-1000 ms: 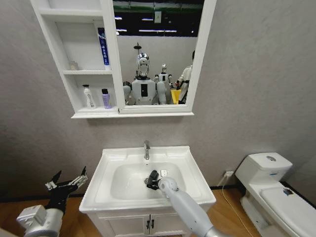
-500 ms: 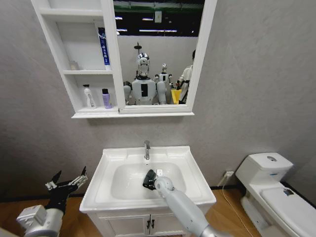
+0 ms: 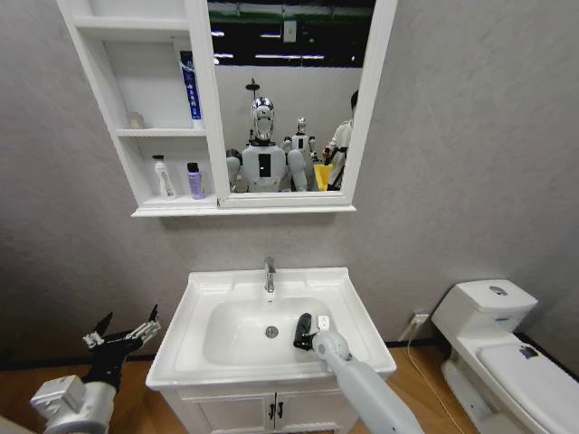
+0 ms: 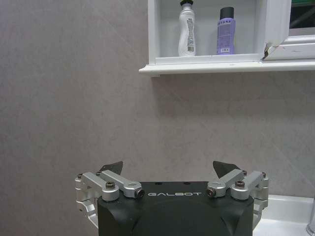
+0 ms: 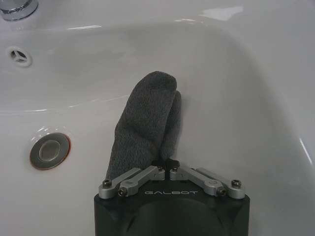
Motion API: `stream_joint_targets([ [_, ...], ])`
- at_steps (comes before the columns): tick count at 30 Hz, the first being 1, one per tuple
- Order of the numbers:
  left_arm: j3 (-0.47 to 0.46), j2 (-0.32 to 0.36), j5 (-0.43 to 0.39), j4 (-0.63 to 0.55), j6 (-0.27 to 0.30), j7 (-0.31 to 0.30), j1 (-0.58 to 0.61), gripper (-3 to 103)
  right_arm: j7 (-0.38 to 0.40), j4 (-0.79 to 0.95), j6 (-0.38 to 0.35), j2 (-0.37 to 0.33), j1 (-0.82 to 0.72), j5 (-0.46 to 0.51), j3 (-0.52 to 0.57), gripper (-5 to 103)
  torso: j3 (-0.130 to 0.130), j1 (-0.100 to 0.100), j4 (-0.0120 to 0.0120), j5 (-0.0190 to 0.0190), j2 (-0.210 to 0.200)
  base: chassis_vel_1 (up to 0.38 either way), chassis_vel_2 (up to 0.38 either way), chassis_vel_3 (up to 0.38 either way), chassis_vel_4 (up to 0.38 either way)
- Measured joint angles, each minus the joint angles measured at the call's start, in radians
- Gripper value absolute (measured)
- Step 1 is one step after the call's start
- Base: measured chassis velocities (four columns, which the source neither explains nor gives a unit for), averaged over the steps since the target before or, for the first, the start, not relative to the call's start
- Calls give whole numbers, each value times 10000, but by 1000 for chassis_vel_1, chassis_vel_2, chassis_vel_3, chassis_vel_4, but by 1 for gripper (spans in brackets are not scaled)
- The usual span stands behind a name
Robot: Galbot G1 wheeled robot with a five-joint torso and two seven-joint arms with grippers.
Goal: Move facial cleanser and shampoo from washbasin to cabinet, then wipe washbasin with towel.
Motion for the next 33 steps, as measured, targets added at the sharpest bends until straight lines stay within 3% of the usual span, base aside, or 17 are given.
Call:
stream_joint_targets([
  [3,0,1,0,0,0,0,0,100,-316,2,443,-102,77,-949,132,0,1,1,-4,0,-1,0,0,0,0],
  [8,0,0,0,0,0,0,0,100,34,208,704,-307,330,-1303,177,0,1,1,-1,0,-1,0,0,0,0],
  [11,0,0,0,0,0,0,0,100,-391,159,1218,-542,519,-2038,221,0,1,0,-1,-1,0,0,0,0,0],
  [12,0,0,0,0,0,0,0,100,-854,48,1822,-670,629,-2701,279,0,1,0,-1,-1,-1,0,0,0,0],
  [13,0,0,0,0,0,0,0,100,-854,48,1822,-670,629,-2701,279,0,1,0,-1,-1,-1,0,0,0,0],
  [15,0,0,0,0,0,0,0,100,-1583,-36,2629,-861,790,-3683,497,0,1,1,-2,-1,-1,0,0,0,0],
  [25,0,0,0,0,0,0,0,100,-2299,-27,2405,-1681,1036,-3818,1144,0,1,3,-4,-1,-1,0,0,0,0],
  [33,0,0,0,0,0,0,0,100,-2843,-691,2425,-1604,1315,-3520,1131,0,1,3,-3,-2,-1,0,0,0,0],
])
